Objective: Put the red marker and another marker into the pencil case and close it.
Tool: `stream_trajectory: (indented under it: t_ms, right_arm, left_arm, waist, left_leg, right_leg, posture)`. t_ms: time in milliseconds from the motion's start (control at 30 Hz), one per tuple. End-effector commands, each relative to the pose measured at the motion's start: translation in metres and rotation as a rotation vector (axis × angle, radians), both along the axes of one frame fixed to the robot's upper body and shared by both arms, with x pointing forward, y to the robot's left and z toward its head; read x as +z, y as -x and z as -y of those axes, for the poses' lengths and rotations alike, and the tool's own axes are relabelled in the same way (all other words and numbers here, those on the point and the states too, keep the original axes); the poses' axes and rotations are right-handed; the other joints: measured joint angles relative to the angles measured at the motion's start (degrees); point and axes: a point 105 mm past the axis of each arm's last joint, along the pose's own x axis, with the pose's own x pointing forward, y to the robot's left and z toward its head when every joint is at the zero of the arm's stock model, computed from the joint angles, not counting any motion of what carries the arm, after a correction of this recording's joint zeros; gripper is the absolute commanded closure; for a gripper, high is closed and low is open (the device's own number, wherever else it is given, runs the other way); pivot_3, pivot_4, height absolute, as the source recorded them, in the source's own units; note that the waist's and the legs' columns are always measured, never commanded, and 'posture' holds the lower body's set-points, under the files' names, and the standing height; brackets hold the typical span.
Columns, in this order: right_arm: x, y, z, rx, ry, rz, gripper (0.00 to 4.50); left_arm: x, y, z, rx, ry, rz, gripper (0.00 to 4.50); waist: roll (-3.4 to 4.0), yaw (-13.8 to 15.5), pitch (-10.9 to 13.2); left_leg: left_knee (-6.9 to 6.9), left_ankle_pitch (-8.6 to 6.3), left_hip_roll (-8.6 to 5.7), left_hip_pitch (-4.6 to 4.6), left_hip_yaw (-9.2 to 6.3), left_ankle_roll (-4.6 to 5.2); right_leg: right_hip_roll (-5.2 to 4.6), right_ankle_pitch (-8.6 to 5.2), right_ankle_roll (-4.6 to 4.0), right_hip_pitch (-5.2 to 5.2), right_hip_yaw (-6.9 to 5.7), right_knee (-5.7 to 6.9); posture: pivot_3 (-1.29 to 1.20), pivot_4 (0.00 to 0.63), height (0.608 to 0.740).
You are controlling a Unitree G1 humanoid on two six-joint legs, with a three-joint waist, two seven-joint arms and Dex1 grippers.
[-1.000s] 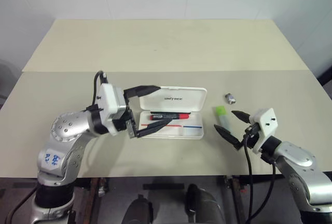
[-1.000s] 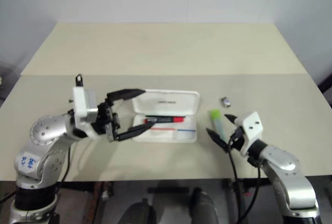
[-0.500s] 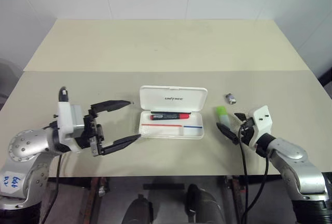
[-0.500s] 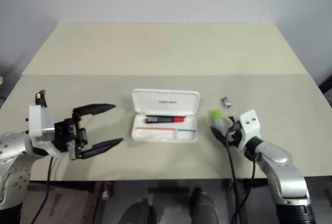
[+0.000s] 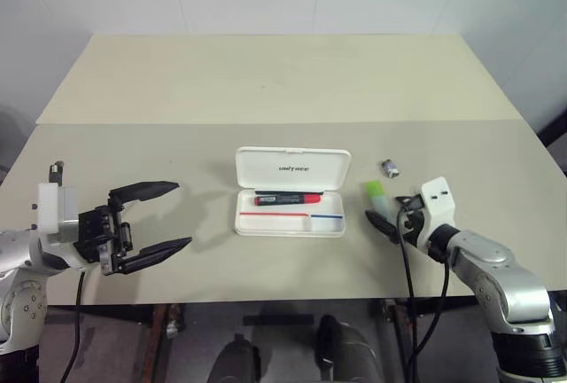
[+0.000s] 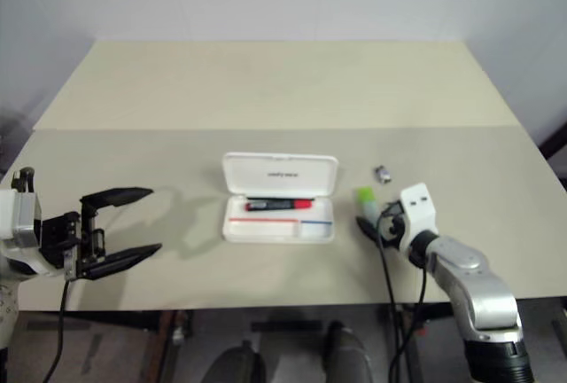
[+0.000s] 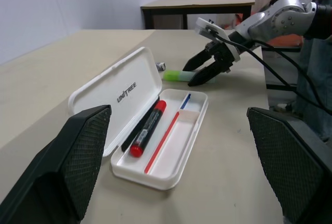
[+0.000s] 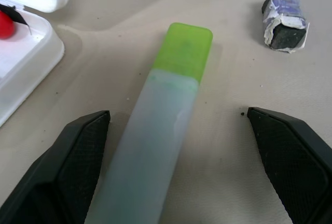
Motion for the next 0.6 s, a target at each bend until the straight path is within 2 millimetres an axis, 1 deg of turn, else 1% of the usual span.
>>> stream_trajectory:
  t_ms: [33,67,133,200,367,400,600]
  right_arm:
    - [-0.025,0.003,0.015,-0.1,0.057,-0.124,0.18]
    - [-0.026,0.003,0.016,-0.108,0.066,-0.129,0.39]
    - [-0.028,0.005,0.015,-0.111,0.07,-0.148,0.85]
    - [-0.029,0.006,0.012,-0.103,0.064,-0.156,1.48]
    - [-0.028,0.006,0.008,-0.094,0.066,-0.159,3.14]
    - [-0.027,0.004,0.008,-0.093,0.071,-0.147,3.38]
    - [0.002,-0.009,0.012,-0.089,0.073,-0.016,3.38]
  left_arm:
    - [0.012,0.0,-0.008,0.005,0.005,0.065,0.01]
    - [0.012,0.001,-0.008,0.0,-0.004,0.066,0.0]
    - [0.017,0.0,-0.006,-0.014,0.012,0.083,0.0]
    - [0.022,0.0,-0.006,-0.019,0.029,0.094,0.0]
    - [0.024,0.001,-0.007,-0.027,0.04,0.095,0.0]
    - [0.024,0.002,-0.007,-0.027,0.042,0.095,0.0]
    - [0.025,0.001,-0.01,-0.025,0.04,0.092,0.0]
  waist:
    - [-0.2,-0.05,-0.12]
    - [-0.26,-0.04,-0.17]
    - [-0.34,-0.07,-0.23]
    - [-0.46,-0.05,-0.3]
    - [-0.49,-0.1,-0.33]
    - [-0.49,-0.1,-0.34]
    - [-0.48,-0.24,-0.32]
  left_leg:
    - [0.0,0.0,0.01,0.02,0.0,0.0]
    - [-0.01,0.0,0.02,0.01,-0.02,-0.01]
    - [-0.01,-0.01,0.01,0.01,0.0,-0.01]
    - [-0.02,-0.03,0.01,0.01,-0.01,-0.02]
    - [-0.01,-0.04,0.02,0.03,-0.01,-0.03]
    - [-0.02,-0.04,0.02,0.03,-0.02,-0.04]
    - [0.0,-0.04,0.03,0.03,0.0,-0.04]
  right_leg:
    - [0.0,-0.02,-0.03,0.0,0.0,0.03]
    - [0.0,-0.02,-0.03,0.0,-0.01,0.03]
    - [0.0,-0.02,-0.04,0.0,0.0,0.02]
    - [0.0,-0.02,-0.04,0.0,-0.01,0.0]
    - [0.0,-0.03,-0.05,0.02,-0.01,0.01]
    - [0.0,-0.03,-0.05,0.01,-0.02,0.01]
    - [0.01,-0.03,-0.05,0.01,0.0,0.02]
  posture:
    - [0.0,0.15,0.74]
    - [0.0,0.15,0.74]
    - [0.0,0.15,0.74]
    - [0.0,0.15,0.74]
    - [0.0,0.15,0.74]
    - [0.0,0.15,0.74]
    - [0.0,0.15,0.74]
